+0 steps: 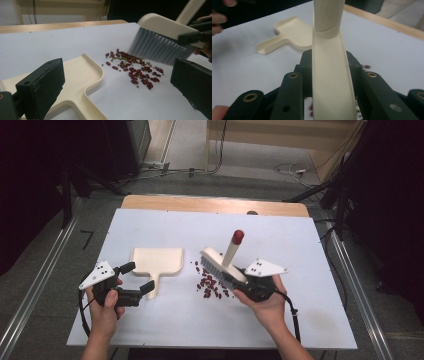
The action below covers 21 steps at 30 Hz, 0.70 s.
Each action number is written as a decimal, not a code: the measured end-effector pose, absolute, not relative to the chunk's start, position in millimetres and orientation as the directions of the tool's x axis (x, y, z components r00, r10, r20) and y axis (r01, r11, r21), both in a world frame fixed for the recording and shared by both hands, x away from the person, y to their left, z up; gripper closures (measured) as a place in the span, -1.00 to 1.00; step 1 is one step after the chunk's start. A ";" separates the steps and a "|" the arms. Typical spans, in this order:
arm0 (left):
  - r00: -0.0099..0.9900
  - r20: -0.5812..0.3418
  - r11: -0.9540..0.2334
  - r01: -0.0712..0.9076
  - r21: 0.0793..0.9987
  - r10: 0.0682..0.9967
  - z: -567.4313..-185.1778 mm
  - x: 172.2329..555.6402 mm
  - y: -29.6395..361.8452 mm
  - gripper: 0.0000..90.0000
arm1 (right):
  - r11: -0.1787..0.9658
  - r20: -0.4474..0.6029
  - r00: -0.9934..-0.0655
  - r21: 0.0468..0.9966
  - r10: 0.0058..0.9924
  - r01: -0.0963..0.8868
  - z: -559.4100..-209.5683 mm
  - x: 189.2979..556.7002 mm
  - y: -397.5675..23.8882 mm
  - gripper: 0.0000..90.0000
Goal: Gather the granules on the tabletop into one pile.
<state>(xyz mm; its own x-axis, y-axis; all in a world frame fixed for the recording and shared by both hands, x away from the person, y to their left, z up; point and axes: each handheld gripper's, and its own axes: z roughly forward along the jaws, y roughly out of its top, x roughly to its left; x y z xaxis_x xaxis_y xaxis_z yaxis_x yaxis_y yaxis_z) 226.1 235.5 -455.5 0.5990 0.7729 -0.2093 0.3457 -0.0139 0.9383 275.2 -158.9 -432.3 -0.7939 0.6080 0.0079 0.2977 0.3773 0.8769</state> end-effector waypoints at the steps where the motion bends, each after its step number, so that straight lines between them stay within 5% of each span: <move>1: 0.596 -0.206 -0.015 0.345 0.939 0.776 -455.0 225.6 235.4 -1.00 | 0.385 0.012 -0.808 0.875 0.589 0.293 -433.7 269.8 -153.7 0.47; 7: 0.594 -0.190 -0.040 0.352 0.935 0.782 -453.5 224.5 233.1 -1.00 | 0.405 0.099 -0.850 0.847 0.517 0.345 -449.8 254.2 -132.3 0.47; 21: 0.588 -0.196 -0.040 0.364 0.931 0.785 -454.7 226.9 232.8 -1.00 | 0.416 0.080 -0.789 0.815 0.609 0.403 -472.4 282.4 -150.1 0.47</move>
